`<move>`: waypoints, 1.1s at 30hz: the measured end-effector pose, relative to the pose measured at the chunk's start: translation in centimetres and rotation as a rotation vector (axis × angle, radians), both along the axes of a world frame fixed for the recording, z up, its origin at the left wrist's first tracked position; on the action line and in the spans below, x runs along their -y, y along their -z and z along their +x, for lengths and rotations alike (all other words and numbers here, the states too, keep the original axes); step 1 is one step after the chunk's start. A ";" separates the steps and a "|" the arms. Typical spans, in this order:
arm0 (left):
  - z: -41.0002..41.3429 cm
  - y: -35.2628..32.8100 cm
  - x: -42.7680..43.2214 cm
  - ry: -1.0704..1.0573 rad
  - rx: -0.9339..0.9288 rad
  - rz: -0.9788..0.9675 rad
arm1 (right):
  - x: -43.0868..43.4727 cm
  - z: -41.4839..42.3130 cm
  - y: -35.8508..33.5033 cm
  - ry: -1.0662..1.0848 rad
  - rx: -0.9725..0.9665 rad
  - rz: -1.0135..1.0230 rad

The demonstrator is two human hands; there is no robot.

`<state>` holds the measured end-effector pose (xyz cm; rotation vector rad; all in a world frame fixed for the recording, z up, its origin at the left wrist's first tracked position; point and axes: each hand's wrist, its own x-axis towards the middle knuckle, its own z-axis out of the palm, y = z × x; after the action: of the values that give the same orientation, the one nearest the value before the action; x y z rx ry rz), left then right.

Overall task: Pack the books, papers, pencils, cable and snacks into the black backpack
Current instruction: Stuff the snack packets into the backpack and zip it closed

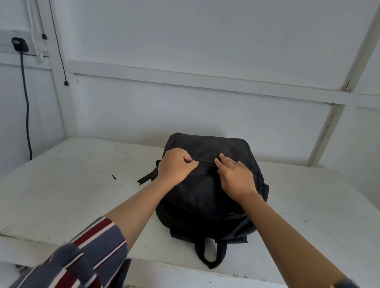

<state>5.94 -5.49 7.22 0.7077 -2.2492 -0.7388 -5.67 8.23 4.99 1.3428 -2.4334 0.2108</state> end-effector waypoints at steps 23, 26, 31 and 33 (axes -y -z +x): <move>3.2 0.4 3.8 -0.083 -0.122 0.320 | 2.1 0.7 -0.1 -0.050 0.103 0.005; 3.6 1.1 4.1 -0.093 -0.109 0.336 | 2.1 0.7 0.0 -0.049 0.104 -0.003; 3.4 1.6 4.2 -0.100 -0.118 0.342 | 2.0 1.0 0.0 -0.039 0.124 -0.016; 3.4 1.8 4.3 -0.093 -0.118 0.349 | 2.0 1.0 0.0 -0.038 0.131 -0.017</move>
<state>9.36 -9.79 5.46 0.9000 -1.9869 -1.1113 -4.65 6.26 4.99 1.4103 -2.5077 0.3388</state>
